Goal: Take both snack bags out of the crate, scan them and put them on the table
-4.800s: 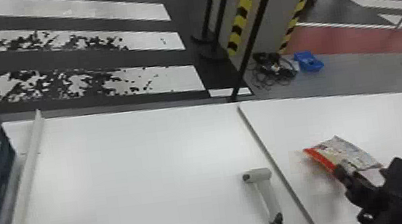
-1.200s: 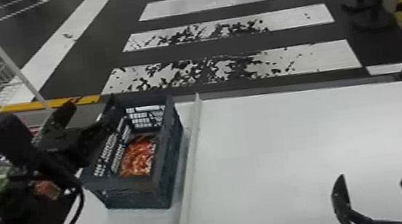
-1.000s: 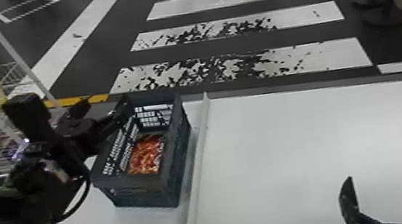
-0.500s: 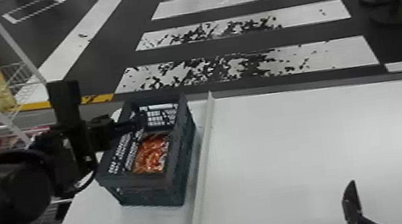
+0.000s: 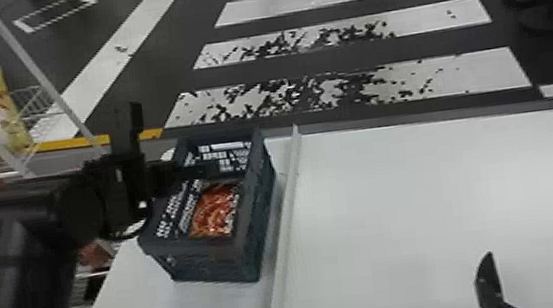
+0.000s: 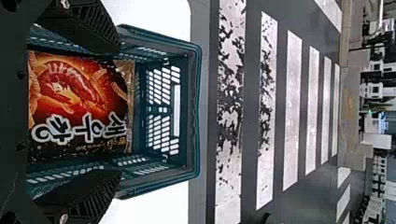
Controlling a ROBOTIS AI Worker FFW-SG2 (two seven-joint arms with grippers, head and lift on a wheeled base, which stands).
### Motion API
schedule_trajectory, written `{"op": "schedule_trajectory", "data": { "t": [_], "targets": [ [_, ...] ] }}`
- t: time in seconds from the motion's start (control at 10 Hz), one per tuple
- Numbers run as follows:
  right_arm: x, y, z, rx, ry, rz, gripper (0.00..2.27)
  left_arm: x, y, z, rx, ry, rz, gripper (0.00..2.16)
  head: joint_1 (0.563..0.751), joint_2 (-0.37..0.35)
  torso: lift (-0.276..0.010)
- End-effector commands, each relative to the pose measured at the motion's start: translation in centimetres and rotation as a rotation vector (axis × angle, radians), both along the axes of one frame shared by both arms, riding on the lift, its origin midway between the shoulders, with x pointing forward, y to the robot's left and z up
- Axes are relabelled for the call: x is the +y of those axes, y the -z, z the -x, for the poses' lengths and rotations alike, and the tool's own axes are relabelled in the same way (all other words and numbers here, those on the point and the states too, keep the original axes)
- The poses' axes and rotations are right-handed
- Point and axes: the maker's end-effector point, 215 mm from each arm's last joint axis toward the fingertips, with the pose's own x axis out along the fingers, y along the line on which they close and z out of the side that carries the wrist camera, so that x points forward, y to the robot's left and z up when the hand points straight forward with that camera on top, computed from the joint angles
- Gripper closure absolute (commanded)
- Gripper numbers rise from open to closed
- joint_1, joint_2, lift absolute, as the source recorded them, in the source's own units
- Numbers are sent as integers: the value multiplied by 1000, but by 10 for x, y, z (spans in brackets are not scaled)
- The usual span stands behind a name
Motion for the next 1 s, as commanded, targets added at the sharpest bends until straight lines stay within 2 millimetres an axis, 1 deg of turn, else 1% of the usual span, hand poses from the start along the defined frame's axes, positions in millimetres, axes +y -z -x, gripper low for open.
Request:
{"op": "schedule_trajectory", "data": {
  "t": [0.0,0.3,0.6,0.9],
  "targets": [
    [0,3,0,6,-2,1,43,-4,18,-9,45,0,5,76,695,256,-92],
    [0,9,-1,17,-4,4,43,-9,56,-10,116,-23,25,76,695,243,-92],
    [1,12,-5,19,-10,3,43,1,79,-2,163,-43,19,80,695,246,-92],
    [9,16,-10,30,-31,6,43,7,101,4,203,-60,23,83,695,258,-92]
  ]
}}
